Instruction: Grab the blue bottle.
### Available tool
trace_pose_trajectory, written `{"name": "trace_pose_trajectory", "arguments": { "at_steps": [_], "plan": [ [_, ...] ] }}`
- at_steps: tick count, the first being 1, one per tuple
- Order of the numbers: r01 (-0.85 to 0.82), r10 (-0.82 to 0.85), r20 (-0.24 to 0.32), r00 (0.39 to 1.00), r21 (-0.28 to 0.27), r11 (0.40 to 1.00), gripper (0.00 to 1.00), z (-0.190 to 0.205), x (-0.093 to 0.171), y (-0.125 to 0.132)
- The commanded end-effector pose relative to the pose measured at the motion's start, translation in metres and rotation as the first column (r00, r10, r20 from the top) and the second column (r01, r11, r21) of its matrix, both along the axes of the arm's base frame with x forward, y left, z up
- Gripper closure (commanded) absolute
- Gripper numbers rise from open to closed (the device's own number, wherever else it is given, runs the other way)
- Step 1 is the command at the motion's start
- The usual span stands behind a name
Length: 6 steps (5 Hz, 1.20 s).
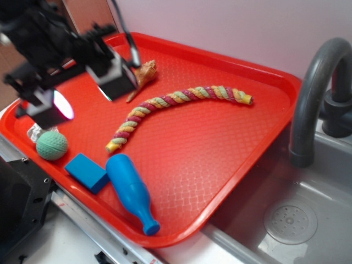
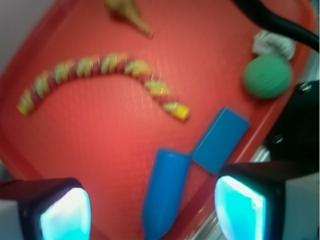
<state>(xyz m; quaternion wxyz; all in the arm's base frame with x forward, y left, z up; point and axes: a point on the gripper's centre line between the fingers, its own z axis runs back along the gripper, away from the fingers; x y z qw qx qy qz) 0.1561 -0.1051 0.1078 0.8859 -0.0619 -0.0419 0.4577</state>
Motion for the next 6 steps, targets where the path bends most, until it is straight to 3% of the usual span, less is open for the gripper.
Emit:
{"name": "trace_pose_trajectory", "arguments": {
  "at_steps": [1,2,4,5,6],
  "plan": [
    [0.086,-0.079,-0.134,0.988,0.047,0.995,0.0,-0.051,0.001,-0.012],
    [0.142,-0.13,-0.199,0.971,0.044,0.989,0.0,-0.071,-0.006,-0.013],
    [0.155,-0.143,-0.241,0.96,0.028,0.988,0.0,-0.085,-0.012,-0.001],
    [0.154,-0.143,-0.231,0.962,0.03,0.988,1.0,-0.087,-0.012,0.0],
    [0.146,-0.134,-0.231,0.964,0.035,0.989,1.0,-0.087,-0.011,0.0]
  ]
}}
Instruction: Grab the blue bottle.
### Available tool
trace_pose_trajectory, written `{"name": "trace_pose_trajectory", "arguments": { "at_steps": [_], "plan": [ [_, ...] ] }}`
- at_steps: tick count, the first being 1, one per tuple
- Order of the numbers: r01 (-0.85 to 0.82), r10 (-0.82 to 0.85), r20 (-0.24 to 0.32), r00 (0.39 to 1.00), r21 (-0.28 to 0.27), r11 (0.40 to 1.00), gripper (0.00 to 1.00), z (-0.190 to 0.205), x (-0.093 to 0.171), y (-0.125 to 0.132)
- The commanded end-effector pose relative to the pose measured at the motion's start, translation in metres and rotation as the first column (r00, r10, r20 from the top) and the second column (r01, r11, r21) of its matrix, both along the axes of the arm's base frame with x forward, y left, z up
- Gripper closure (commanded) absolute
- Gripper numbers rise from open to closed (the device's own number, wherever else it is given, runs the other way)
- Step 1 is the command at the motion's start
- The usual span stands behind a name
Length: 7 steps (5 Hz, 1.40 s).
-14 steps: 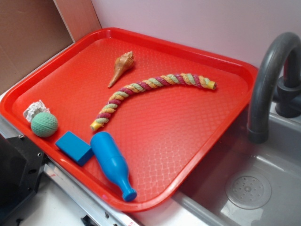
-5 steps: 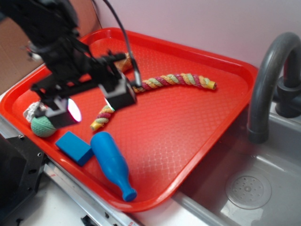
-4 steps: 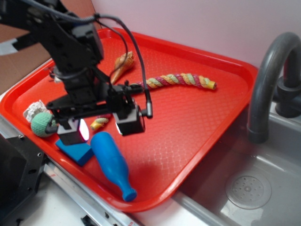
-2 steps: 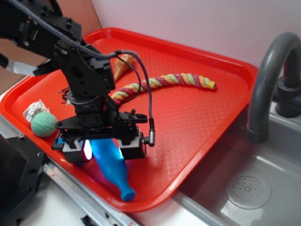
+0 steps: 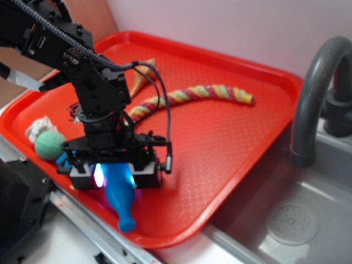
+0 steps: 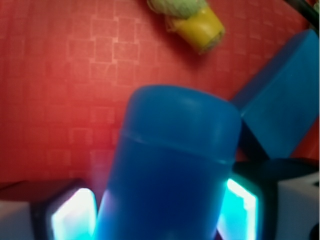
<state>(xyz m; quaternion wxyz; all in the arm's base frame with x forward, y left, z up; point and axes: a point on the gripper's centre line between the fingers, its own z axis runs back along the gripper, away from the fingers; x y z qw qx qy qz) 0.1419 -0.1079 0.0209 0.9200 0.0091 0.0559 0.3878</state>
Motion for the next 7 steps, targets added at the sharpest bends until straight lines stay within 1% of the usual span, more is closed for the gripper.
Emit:
{"name": "trace_pose_trajectory", "arguments": {
  "at_steps": [1,2,3,4,5,6,7],
  "plan": [
    [-0.006,0.006,0.03,1.0,-0.002,1.0,1.0,0.005,0.005,0.002],
    [0.081,-0.068,0.141,0.988,-0.091,0.993,1.0,0.056,0.029,0.007],
    [0.206,-0.182,0.182,0.966,-0.126,0.97,1.0,0.107,0.054,0.025],
    [0.342,-0.302,0.267,0.915,-0.116,0.933,1.0,0.149,0.063,0.035],
    [0.438,-0.412,0.269,0.87,-0.04,0.898,1.0,0.175,0.065,0.043],
    [0.444,-0.428,0.286,0.858,0.01,0.896,1.0,0.182,0.064,0.047],
    [0.452,-0.434,0.222,0.873,-0.035,0.892,1.0,0.178,0.069,0.052]
  ]
}}
